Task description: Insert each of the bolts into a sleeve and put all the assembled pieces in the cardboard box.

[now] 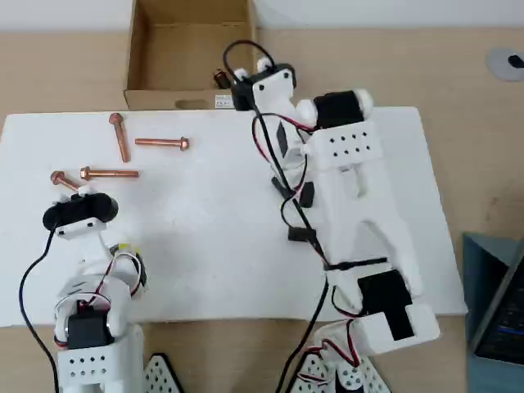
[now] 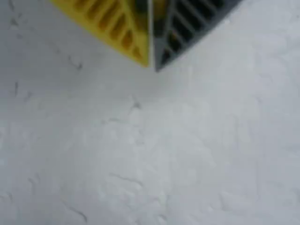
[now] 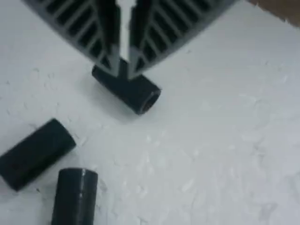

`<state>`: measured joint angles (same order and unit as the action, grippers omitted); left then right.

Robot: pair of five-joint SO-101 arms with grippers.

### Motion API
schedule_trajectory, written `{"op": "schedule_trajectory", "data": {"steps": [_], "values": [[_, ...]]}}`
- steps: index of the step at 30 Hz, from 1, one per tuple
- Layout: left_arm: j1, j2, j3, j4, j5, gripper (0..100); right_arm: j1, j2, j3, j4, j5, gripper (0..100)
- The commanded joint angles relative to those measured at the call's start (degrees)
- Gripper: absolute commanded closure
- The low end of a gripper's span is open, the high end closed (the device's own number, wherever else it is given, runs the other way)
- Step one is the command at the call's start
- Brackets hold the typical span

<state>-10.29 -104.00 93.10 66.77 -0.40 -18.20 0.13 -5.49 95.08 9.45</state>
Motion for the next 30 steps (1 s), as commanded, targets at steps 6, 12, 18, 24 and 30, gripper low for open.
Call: {"op": "schedule_trajectory", "data": {"steps": [6,12,18,24,30], "values": [[-0.26,-0.48,-0.7,0.09,0.0,100,0.57,-3.03,10.24,-8.97,5.63,98.6],[-0.35,-0.48,-0.7,0.09,0.09,100,0.4,-2.86,16.04,-16.18,7.82,93.5],[-0.35,-0.48,-0.7,0.09,0.09,100,0.48,1.54,16.31,-17.58,8.18,84.6],[-0.26,-0.48,-0.7,0.09,0.09,100,0.22,5.67,16.31,-21.98,8.18,84.5],[-0.18,-0.48,-0.7,0.09,0.09,100,0.22,8.75,16.31,-24.88,8.18,84.4]]}}
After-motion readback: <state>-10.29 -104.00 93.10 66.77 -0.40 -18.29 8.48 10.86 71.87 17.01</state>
